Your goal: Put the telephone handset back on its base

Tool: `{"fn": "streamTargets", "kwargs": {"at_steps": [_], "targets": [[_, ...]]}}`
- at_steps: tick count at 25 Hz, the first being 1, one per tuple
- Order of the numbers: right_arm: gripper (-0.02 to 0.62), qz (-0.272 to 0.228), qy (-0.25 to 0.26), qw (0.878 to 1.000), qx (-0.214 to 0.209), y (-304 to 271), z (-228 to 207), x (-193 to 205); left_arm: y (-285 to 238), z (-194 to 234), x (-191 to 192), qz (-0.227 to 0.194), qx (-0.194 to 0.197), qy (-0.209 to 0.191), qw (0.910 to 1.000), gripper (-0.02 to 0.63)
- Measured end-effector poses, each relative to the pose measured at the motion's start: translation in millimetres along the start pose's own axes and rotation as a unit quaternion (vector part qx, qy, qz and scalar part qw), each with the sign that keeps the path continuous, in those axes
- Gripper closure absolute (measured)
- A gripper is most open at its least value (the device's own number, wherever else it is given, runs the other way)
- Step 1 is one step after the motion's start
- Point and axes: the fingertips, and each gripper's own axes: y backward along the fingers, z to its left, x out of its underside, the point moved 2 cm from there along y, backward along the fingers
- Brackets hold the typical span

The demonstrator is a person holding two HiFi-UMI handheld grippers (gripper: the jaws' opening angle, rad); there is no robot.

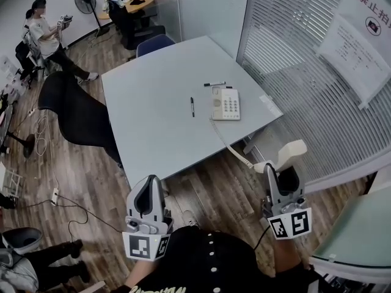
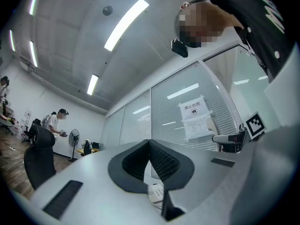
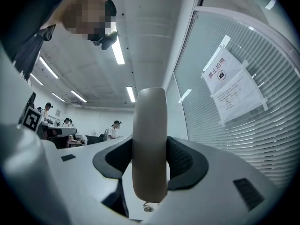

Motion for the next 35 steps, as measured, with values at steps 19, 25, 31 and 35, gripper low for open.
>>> {"fn": "streamTargets", "kwargs": {"at_steps": [19, 25, 31, 35], "targets": [[0.362, -0.009, -0.002, 1.000, 0.026, -53, 21, 8, -30, 61, 7, -0.008, 0.022, 0.007, 0.9997, 0.592], [0.362, 0.001, -0.002, 0.999, 0.044, -47, 28, 18, -29, 69, 22, 0.007, 0.037, 0.013, 0.9992, 0.592], [0.362, 0.015, -0.005, 0.998, 0.053, -51, 19, 31, -39, 66, 39, 0.020, 0.042, 0.022, 0.9987, 0.592], [0.362, 0.019, -0.002, 0.999, 0.048, -63, 11, 35, -52, 63, 41, 0.019, 0.042, 0.021, 0.9987, 0.592]]}}
